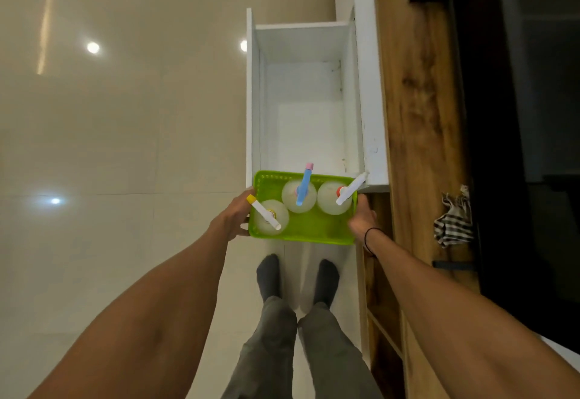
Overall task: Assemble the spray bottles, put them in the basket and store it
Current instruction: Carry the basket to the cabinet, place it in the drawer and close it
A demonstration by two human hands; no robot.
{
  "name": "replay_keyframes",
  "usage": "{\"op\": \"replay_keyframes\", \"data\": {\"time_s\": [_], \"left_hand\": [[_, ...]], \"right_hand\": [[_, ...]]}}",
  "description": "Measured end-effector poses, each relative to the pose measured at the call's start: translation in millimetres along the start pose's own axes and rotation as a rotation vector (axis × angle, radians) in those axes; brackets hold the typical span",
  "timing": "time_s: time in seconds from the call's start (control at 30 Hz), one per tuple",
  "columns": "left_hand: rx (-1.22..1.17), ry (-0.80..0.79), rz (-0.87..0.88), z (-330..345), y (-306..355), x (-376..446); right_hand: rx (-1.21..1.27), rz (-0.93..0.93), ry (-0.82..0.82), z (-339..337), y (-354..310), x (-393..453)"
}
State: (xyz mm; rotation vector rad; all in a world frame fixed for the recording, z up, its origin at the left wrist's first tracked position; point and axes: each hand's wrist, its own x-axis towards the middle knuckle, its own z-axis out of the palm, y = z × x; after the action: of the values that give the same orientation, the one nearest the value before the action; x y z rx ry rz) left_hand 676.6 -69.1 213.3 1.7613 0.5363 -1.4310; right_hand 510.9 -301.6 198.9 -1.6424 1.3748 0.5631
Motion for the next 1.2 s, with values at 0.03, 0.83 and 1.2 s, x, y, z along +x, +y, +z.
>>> {"op": "replay_keyframes", "data": {"time_s": [0.03, 0.83, 1.2], "left_hand": [[-0.003, 0.014, 0.01, -0.1, 11.7, -2.2], [0.336, 0.01, 0.304, 2.0, 299.3, 122.0], [0.203, 0.102, 0.59, 24.2, 280.9, 205.2]], "right_hand": [[0.008, 0.004, -0.009, -5.1, -7.5, 1.2], [0.766, 0.337, -0.019, 12.4, -135.5, 117.2], [1.049, 0.462, 0.114, 54.1, -222.3, 184.1]]}}
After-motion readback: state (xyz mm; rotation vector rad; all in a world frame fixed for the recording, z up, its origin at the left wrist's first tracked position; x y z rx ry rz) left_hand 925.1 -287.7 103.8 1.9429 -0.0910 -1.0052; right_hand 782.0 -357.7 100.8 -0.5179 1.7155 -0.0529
